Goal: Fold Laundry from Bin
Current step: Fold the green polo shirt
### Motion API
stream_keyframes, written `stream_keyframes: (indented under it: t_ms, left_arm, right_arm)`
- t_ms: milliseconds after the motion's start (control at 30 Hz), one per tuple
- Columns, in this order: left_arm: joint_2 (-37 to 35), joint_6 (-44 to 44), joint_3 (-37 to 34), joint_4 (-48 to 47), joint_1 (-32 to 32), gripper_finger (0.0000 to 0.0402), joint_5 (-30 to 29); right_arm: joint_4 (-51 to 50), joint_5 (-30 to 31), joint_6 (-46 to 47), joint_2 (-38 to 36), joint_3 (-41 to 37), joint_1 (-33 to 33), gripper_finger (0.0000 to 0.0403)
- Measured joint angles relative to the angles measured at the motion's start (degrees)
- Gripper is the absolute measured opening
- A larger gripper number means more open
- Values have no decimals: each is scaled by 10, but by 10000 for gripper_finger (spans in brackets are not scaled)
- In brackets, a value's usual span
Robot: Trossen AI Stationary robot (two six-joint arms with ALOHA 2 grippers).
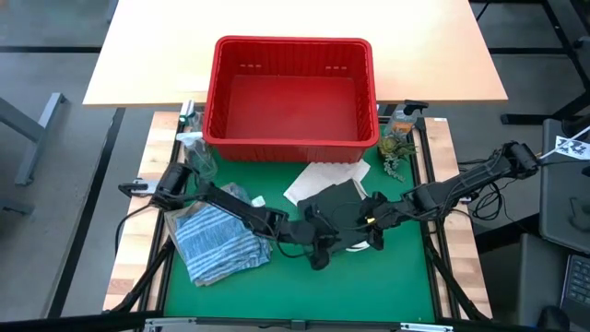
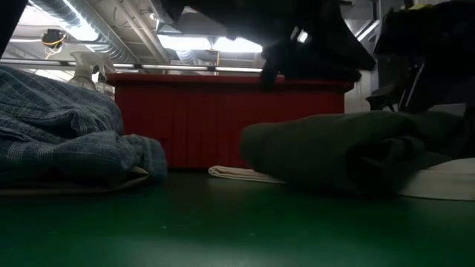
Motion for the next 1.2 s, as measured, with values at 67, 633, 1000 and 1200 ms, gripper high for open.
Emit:
stream_keyframes:
  t_ms: [67, 633, 1000, 1200]
  left_arm:
    - [20, 0, 1, 9, -5, 91, -1]
    - [101, 7, 4, -62, -13, 91, 21]
    - [83, 3, 1, -93, -34, 91, 64]
    - [38, 18, -3, -128, -47, 91, 53]
  right_arm:
    - [0, 1, 0, 12, 0, 0, 143]
    - [43, -3, -2, 196, 2, 0, 143]
    - [84, -38, -1, 196, 13, 46, 143]
    - [31, -50, -24, 197, 61, 52, 143]
